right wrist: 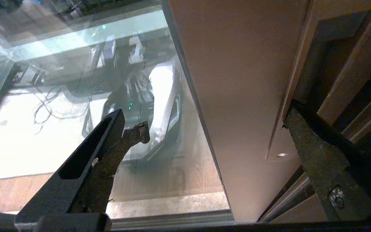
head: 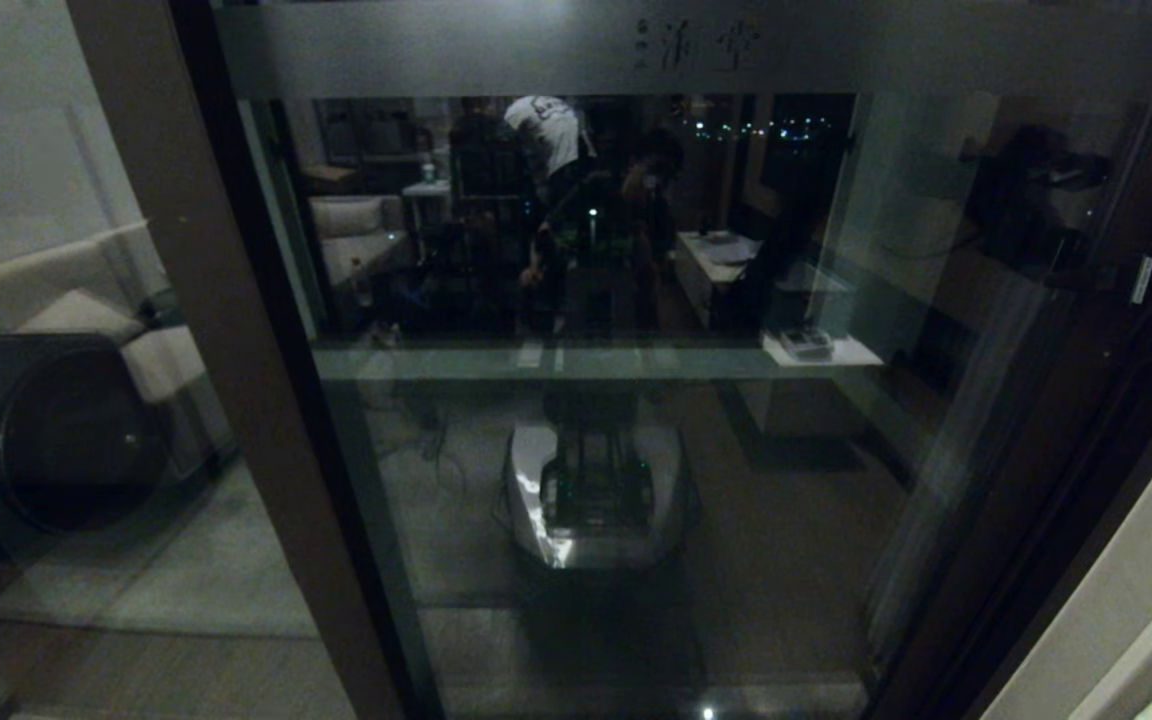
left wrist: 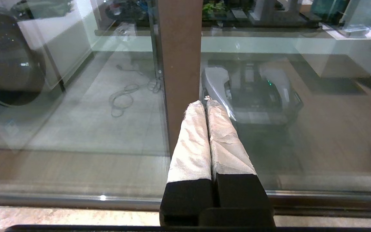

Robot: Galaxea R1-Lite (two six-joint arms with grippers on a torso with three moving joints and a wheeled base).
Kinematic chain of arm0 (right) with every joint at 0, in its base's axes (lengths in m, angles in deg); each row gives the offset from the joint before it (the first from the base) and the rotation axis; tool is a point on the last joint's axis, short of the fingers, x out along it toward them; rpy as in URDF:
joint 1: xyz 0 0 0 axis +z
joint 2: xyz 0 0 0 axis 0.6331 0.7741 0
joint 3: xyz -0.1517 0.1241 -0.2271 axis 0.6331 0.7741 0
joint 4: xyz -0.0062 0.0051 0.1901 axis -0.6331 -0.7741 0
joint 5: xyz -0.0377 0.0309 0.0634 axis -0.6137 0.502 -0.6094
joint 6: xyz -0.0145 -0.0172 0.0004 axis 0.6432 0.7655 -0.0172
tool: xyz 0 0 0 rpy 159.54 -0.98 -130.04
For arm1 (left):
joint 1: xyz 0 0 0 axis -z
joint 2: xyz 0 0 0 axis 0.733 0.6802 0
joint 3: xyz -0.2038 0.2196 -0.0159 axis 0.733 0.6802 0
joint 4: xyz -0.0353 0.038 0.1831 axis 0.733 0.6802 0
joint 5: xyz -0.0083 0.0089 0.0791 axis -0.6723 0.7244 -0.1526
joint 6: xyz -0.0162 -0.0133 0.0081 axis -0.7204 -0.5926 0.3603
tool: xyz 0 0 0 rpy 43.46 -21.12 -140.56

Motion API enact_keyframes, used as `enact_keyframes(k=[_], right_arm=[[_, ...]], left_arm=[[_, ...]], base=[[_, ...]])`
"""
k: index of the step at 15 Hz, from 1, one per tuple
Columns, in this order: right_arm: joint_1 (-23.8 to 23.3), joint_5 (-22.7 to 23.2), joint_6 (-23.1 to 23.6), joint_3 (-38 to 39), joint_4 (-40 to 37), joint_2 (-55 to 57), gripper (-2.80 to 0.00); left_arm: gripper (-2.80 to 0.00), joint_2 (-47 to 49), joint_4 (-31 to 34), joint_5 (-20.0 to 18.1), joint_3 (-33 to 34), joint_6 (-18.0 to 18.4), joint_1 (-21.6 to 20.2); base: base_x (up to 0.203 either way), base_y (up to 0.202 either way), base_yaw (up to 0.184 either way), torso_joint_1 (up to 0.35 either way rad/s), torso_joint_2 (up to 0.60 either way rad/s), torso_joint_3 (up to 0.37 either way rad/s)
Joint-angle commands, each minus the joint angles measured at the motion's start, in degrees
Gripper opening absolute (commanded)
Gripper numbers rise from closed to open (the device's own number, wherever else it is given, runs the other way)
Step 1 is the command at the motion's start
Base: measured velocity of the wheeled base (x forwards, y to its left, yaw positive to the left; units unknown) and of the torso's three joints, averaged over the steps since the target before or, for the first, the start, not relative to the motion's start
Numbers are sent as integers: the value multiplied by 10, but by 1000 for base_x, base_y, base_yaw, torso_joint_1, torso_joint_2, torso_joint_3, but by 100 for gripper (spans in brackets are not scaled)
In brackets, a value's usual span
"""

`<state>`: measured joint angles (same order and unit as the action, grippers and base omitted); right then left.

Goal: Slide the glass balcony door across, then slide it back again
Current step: Open the slid door

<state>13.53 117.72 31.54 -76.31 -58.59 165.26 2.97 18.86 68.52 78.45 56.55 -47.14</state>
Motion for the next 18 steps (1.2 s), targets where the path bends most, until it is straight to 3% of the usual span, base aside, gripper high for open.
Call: enact_keyframes(k=[1, 18], right_arm=[[5, 2, 1, 11, 2, -9, 0], [18, 1, 1, 31, 5, -24, 0]], left_arm=[[-280, 0, 0, 0, 0, 0, 0], [-280, 0, 0, 0, 0, 0, 0]], base=[[0, 0, 0, 0, 0, 0], [0, 0, 0, 0, 0, 0]])
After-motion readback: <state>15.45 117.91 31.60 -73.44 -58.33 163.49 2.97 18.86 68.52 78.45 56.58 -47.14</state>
